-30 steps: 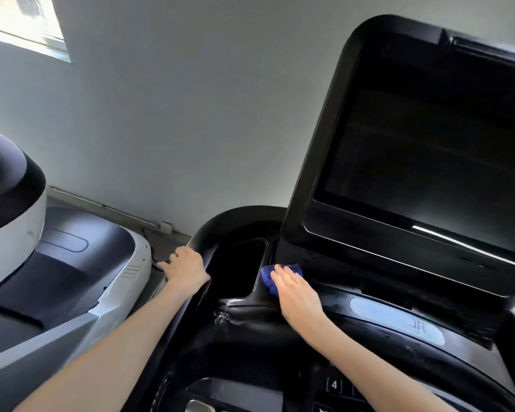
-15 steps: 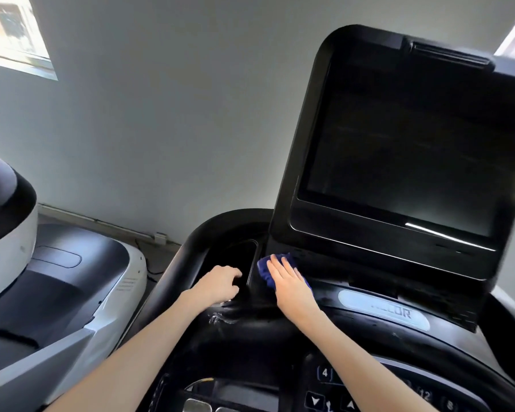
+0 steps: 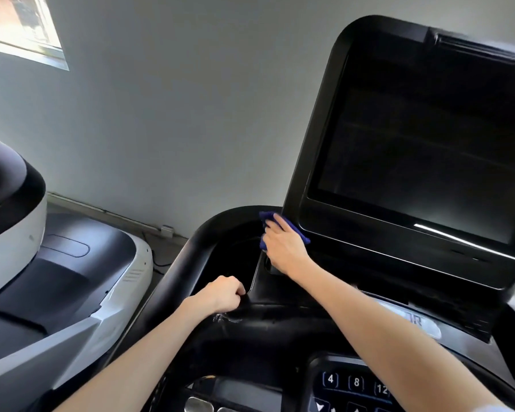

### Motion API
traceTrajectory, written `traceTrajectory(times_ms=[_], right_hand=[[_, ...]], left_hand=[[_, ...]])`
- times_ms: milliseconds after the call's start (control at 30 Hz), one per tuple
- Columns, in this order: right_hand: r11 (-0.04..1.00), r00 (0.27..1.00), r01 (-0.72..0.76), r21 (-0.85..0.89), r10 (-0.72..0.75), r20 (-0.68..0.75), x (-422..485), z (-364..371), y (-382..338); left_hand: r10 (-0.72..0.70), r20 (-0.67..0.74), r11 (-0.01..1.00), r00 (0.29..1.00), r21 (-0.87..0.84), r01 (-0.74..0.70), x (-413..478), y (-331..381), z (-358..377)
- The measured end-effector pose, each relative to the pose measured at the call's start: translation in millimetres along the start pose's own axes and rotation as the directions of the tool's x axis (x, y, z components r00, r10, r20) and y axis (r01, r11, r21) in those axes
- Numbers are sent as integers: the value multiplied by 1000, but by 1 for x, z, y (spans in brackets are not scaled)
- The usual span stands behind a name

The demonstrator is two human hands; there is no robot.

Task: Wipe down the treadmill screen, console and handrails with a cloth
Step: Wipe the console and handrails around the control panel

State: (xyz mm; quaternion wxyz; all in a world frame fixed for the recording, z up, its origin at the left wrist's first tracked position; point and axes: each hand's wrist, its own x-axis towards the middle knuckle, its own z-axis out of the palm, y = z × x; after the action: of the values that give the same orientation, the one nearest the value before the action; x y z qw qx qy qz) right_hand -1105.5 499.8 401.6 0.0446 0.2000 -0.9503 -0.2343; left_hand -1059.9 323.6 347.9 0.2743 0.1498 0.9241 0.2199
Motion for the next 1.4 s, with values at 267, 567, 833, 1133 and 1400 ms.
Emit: traceTrajectory(times_ms=[267, 567, 833, 1133, 1400], right_hand=[[980, 997, -72, 187, 67, 32, -19, 17, -30], [863, 915, -404, 305, 385, 121, -66, 28, -75], [533, 643, -748, 396, 730, 232, -134, 47, 5], [828, 959, -282, 485, 265, 105, -63, 18, -52], [526, 693, -690, 497, 679, 243, -111, 46, -12]], left_hand=[[6, -63, 1000, 998, 16, -5, -5, -15, -9], [27, -94, 1000, 995, 6, -27, -8, -3, -12], [49, -138, 998, 989, -27, -53, -4, 16, -14], [53, -196, 999, 979, -2, -55, -16, 16, -16], [-14, -200, 999, 980, -49, 5, -28, -9, -17]])
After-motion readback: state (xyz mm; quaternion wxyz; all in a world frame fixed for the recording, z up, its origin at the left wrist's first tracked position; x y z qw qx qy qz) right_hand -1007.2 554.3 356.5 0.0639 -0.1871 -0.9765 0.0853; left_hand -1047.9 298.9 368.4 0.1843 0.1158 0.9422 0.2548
